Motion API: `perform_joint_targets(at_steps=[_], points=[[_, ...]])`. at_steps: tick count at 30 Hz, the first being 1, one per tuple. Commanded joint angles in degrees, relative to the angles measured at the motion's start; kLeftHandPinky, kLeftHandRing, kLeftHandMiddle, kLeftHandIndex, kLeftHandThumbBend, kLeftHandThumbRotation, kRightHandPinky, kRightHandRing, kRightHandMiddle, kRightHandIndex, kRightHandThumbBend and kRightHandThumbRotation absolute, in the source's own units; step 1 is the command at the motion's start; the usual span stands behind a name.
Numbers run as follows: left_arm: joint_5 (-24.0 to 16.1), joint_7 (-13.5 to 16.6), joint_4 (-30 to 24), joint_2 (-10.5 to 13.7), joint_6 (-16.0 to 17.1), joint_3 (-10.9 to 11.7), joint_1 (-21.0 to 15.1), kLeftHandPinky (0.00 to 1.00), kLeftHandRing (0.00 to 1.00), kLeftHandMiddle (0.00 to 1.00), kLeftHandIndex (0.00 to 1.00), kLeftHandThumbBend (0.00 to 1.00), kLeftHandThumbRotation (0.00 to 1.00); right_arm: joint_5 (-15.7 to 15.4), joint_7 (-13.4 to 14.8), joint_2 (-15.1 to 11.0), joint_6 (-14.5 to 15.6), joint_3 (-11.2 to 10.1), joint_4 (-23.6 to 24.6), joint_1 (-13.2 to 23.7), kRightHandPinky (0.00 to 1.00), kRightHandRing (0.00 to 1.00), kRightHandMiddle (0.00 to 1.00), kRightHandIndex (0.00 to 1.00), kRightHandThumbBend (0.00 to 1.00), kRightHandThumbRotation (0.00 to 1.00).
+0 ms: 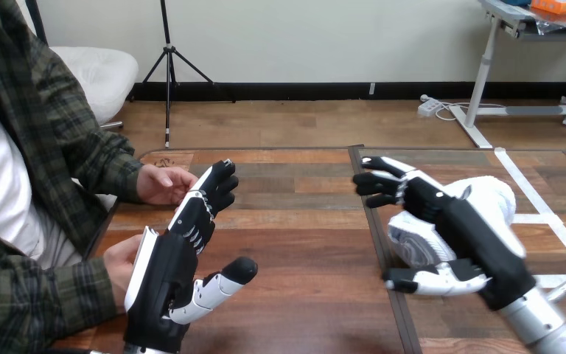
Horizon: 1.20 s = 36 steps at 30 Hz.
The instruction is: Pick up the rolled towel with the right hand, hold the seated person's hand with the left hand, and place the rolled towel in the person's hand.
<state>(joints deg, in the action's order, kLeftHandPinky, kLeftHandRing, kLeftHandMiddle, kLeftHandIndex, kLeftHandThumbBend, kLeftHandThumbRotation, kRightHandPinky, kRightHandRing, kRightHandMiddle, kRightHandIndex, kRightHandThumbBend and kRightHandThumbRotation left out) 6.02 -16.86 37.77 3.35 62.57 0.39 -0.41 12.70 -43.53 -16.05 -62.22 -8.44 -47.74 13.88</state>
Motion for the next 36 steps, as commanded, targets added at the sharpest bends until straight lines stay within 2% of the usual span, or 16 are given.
perform_joint_targets(at_steps=[1, 5, 8, 11, 14, 17, 23, 26, 29, 32, 36], points=[[0.72, -0.01, -1.25, -0.99, -0.15, -0.55, -2.75, 0.89, 0.90, 0.93, 0.91, 1.00, 0.65, -0.47, 0.64, -3.21, -0.32, 0.37, 3.28, 3.95, 0.75, 0.81, 0.84, 0.88, 1.00, 0.51], [0.04, 0.73, -1.83, -1.46, -0.53, -0.44, -2.33, 0.89, 0.90, 0.93, 0.92, 1.00, 0.65, -0.33, 0.59, -4.81, 0.39, 0.43, 4.02, 3.85, 0.74, 0.82, 0.84, 0.88, 1.00, 0.51], [1.25, -0.43, -1.83, -1.38, -0.88, -0.88, -2.39, 0.90, 0.91, 0.93, 0.92, 1.00, 0.65, -0.27, 0.50, -6.22, 0.80, 0.39, 4.42, 3.74, 0.76, 0.82, 0.84, 0.89, 1.00, 0.51], [0.94, -0.22, -1.66, -1.57, -0.64, -0.68, -2.30, 0.91, 0.92, 0.94, 0.93, 1.00, 0.65, -1.06, 1.08, -7.67, 0.89, 0.24, 5.16, 3.57, 0.77, 0.82, 0.84, 0.89, 1.00, 0.51], [1.15, -0.57, -1.59, -1.54, -0.47, -0.71, -2.39, 0.92, 0.92, 0.94, 0.93, 1.00, 0.65, 0.65, -0.09, -8.59, 1.89, 0.26, 5.53, 3.70, 0.78, 0.82, 0.84, 0.89, 1.00, 0.50], [0.12, 0.14, -1.33, -1.58, -0.06, -0.30, -2.45, 0.92, 0.92, 0.94, 0.93, 1.00, 0.65, -0.57, 0.77, -10.03, 1.57, -0.05, 5.80, 3.64, 0.79, 0.83, 0.83, 0.89, 1.00, 0.50], [0.13, 0.03, -1.00, -1.56, 0.39, -0.14, -2.60, 0.91, 0.92, 0.94, 0.93, 1.00, 0.66, -1.32, -0.06, -13.63, 3.40, 0.14, 6.73, 3.66, 0.83, 0.86, 0.84, 0.89, 1.00, 0.52], [0.72, -0.25, -1.09, -1.63, 0.14, -0.16, -2.52, 0.91, 0.92, 0.94, 0.93, 1.00, 0.66, -3.18, 1.11, -15.39, 4.39, -0.25, 7.33, 3.54, 0.85, 0.87, 0.85, 0.90, 1.00, 0.53], [-1.35, 0.80, -0.33, -1.31, 1.59, 0.39, -2.87, 0.91, 0.91, 0.94, 0.93, 1.00, 0.67, -4.05, 0.78, -17.20, 4.53, -0.19, 7.79, 3.99, 0.86, 0.88, 0.86, 0.90, 1.00, 0.54], [-0.21, 0.34, -1.20, -1.50, 0.39, 0.03, -2.39, 0.90, 0.91, 0.94, 0.93, 1.00, 0.67, -4.06, 0.32, -18.64, 5.12, -0.21, 8.09, 4.28, 0.87, 0.89, 0.86, 0.91, 1.00, 0.54], [-0.25, 0.19, -1.23, -1.35, 0.57, -0.11, -2.28, 0.90, 0.92, 0.94, 0.92, 1.00, 0.67, -3.58, -1.55, -20.86, 4.97, 0.20, 7.28, 5.56, 0.88, 0.89, 0.87, 0.92, 1.00, 0.50]])
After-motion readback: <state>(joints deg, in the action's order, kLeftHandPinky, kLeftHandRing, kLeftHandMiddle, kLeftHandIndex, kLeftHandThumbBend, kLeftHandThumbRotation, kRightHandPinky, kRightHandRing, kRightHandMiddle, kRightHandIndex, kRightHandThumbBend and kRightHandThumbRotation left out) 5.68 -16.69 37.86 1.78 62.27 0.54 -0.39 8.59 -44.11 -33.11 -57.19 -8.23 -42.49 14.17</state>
